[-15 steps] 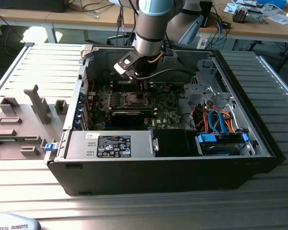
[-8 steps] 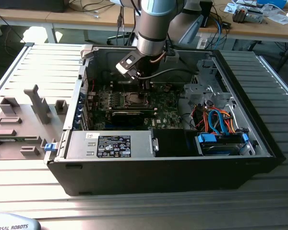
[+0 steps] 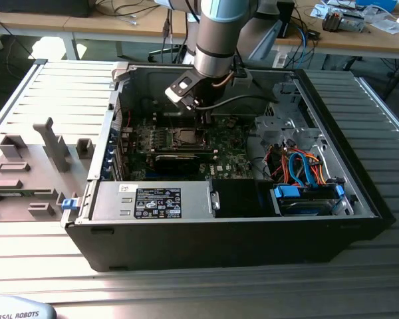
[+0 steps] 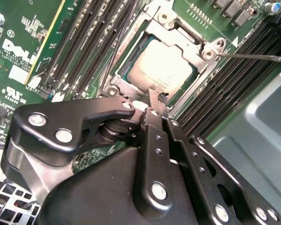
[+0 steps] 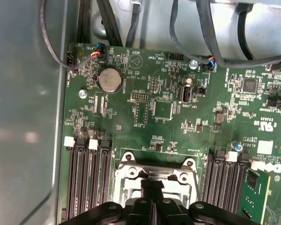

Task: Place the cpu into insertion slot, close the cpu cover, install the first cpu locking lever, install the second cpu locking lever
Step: 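Close the cpu cover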

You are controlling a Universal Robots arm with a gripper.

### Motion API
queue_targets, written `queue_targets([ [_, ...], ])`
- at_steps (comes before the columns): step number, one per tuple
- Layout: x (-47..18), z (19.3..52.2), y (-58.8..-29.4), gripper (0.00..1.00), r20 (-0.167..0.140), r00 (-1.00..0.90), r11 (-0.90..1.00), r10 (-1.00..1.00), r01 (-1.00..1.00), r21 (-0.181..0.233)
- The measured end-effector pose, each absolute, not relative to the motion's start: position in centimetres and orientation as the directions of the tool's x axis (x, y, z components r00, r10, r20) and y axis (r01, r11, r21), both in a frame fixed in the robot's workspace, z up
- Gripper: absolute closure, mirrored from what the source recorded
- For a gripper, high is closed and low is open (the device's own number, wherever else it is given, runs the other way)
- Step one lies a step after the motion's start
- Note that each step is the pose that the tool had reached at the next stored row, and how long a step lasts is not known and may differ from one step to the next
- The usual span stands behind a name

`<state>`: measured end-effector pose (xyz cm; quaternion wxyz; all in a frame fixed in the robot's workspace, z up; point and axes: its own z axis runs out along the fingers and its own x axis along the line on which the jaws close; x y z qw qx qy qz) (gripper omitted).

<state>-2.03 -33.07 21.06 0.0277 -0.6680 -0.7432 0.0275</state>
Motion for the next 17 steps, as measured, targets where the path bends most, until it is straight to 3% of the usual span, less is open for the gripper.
queue_targets([
  [17,-1.39,21.73,-33.06,0.89,0.005,-0.106,0.106,0.994,0.991,-0.079],
])
